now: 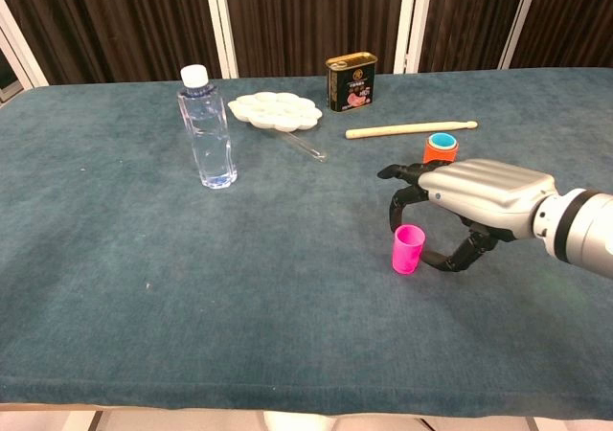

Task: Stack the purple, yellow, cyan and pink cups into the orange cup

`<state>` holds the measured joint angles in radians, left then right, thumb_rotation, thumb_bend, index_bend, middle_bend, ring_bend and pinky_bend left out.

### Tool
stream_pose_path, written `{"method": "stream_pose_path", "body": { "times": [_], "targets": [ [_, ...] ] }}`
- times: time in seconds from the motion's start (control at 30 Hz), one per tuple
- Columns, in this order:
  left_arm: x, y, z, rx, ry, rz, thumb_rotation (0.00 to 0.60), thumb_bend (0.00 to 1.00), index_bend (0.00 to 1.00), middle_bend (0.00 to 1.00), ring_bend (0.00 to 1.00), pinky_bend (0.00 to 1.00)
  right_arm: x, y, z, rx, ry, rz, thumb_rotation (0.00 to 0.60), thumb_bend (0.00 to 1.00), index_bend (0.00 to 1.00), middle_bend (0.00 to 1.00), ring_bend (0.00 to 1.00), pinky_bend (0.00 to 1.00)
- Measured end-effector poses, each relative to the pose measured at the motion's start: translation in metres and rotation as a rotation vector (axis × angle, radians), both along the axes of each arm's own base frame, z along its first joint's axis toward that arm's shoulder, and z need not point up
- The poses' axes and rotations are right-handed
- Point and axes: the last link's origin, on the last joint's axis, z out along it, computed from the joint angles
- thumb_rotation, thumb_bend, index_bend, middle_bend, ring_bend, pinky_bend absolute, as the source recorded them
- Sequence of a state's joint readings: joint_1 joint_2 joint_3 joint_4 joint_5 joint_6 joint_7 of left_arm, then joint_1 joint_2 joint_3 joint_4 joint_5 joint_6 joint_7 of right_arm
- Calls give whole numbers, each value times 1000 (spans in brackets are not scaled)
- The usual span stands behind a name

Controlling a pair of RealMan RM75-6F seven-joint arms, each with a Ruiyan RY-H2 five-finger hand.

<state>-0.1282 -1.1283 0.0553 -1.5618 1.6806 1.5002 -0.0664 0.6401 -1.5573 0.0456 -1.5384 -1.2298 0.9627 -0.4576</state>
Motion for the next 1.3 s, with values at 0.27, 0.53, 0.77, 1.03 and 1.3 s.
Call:
{"method": "stream_pose_path", "body": {
  "times": [0.27, 0.53, 0.77, 1.03, 1.3],
  "targets": [
    [0, 0, 1, 3, -5, -1, 600, 459, 0, 0, 0, 74, 4, -5, 0, -51, -23, -13, 600, 495, 625, 73, 0, 0],
    [0, -1, 1, 4, -2, -2, 600, 459, 0, 0, 0, 74, 17, -37, 28, -233, -143, -29, 600, 494, 617, 78, 0, 0],
    [-1, 0, 0, 2, 4, 1, 600, 459, 0, 0, 0, 74, 6, -92, 59, -425, -158, -139, 600, 494, 615, 82, 0, 0],
    [-2, 2, -2, -6, 9, 9, 600, 458, 0, 0, 0, 74, -16, -120, 58, -474, -82, -214, 600, 495, 617, 82, 0, 0],
    [-2, 3, -2, -2, 8, 11, 600, 459, 0, 0, 0, 74, -17, -120, 42, -446, -57, -211, 600, 495, 613, 82, 0, 0]
  ]
}}
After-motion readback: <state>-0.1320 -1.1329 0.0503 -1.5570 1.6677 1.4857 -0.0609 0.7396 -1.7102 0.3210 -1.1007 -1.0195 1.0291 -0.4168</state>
